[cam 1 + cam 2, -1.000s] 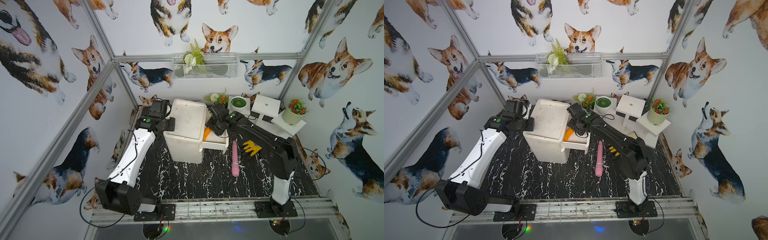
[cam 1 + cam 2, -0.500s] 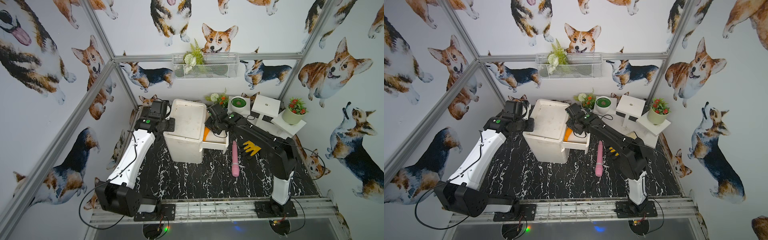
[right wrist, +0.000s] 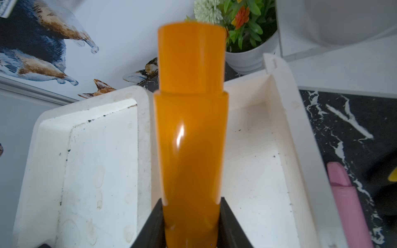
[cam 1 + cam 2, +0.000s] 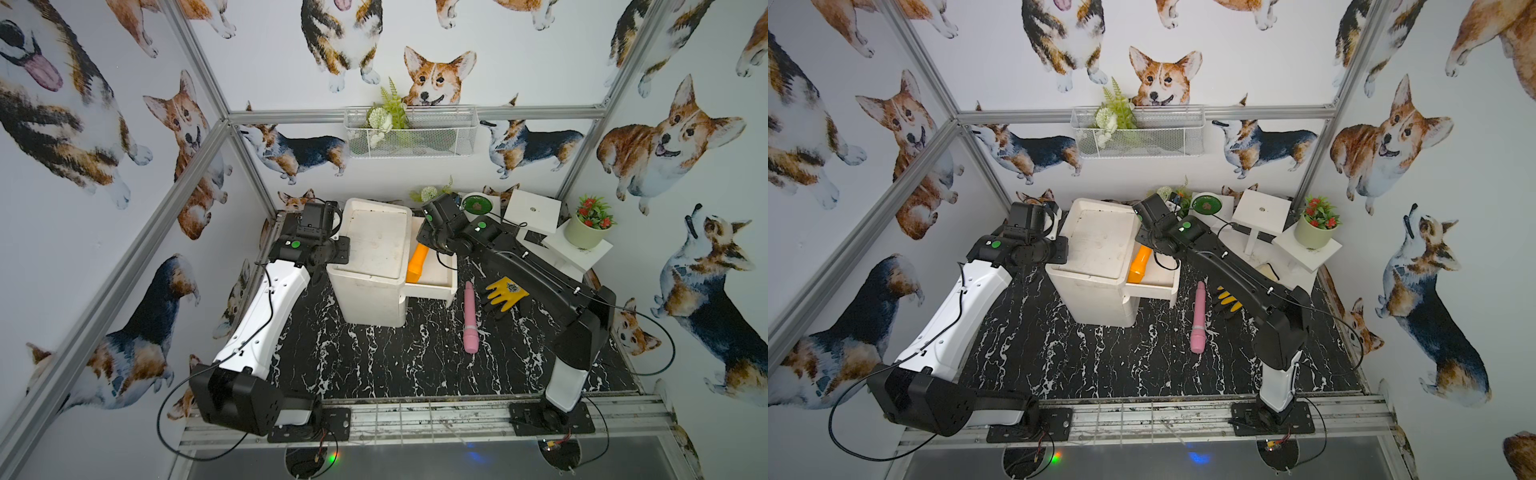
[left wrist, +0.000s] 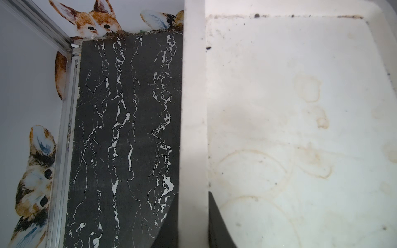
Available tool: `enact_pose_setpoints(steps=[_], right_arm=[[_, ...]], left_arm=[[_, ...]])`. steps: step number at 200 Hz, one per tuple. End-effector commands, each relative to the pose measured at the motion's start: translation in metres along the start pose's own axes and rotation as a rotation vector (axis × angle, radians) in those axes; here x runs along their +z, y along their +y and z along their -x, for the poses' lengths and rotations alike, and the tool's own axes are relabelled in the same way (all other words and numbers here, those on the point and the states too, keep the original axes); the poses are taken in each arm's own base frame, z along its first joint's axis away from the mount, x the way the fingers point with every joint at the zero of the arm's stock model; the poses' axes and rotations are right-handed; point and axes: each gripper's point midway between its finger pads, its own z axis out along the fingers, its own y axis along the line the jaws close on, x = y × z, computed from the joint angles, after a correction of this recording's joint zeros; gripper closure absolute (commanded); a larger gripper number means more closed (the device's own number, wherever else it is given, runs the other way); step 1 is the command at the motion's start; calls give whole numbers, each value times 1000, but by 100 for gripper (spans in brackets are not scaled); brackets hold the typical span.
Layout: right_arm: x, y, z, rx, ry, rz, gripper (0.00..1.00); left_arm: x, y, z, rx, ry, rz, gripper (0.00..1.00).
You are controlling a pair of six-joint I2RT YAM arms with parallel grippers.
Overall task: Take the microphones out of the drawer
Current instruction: Pick up the microphone from the drawer, then place the microphone at the center of the board.
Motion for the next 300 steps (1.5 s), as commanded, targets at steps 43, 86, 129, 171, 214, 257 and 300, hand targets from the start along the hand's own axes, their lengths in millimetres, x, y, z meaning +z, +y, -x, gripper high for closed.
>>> enact_pose_setpoints(steps=[43, 86, 129, 171, 214, 257, 300], right_arm=[[-73, -16, 55, -164, -207, 35, 85], [-113, -77, 65, -192, -257, -16, 85], [-137, -144, 44, -194, -249, -74, 86], [-127, -197, -7, -195, -98, -113, 86], [-101, -224, -54, -226, 53, -132, 86], [-73, -232, -83, -236, 172, -130, 85], [-50, -235, -98, -235, 257, -127, 85]], left_arm=[[-8, 4, 11, 23, -49, 22, 86], [-14, 5, 11, 29, -57, 28, 86], [-21, 8, 13, 29, -67, 46, 87], [-27, 12, 16, 27, -67, 65, 87], [-31, 17, 15, 31, -61, 95, 87], [-23, 20, 2, 36, -30, 111, 85], [-15, 22, -5, 41, -9, 111, 75]])
